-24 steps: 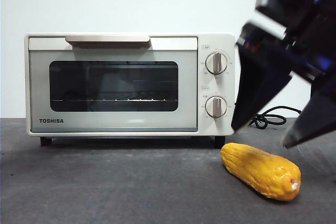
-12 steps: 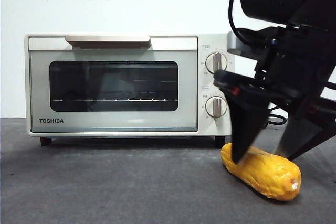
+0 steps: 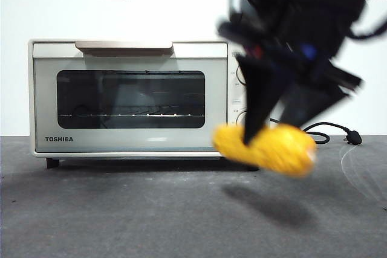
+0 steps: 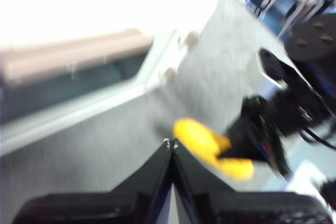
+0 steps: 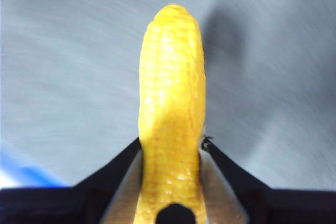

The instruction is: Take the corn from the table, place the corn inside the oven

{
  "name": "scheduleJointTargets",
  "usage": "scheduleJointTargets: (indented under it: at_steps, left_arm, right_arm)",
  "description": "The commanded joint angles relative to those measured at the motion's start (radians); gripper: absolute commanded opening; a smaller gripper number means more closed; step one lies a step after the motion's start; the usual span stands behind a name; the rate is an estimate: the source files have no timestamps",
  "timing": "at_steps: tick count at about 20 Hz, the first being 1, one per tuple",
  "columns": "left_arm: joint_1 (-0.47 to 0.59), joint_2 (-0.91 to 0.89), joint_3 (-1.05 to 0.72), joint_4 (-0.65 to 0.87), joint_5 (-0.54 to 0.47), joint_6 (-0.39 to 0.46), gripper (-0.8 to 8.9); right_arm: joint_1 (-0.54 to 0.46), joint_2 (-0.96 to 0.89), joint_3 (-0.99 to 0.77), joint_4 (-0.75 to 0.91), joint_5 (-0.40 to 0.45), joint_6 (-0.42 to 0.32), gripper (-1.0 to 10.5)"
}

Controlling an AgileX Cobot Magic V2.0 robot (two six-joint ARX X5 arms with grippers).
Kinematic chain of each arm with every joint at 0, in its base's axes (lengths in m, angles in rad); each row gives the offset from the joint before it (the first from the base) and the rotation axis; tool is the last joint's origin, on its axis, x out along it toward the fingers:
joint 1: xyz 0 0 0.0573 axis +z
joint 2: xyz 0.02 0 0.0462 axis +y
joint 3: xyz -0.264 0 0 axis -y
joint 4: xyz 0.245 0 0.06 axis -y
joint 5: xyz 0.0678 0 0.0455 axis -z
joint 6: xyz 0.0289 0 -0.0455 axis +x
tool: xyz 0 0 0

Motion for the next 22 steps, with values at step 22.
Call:
scheduleJointTargets:
  at_steps: [22]
  left_arm:
    - [-0.003,0.332,0.002,0.418,-0.309,0.072,-0.05]
  right_arm:
    - [0.258,-0.459,0.256,-0.114,0.185,-0.001,-0.1]
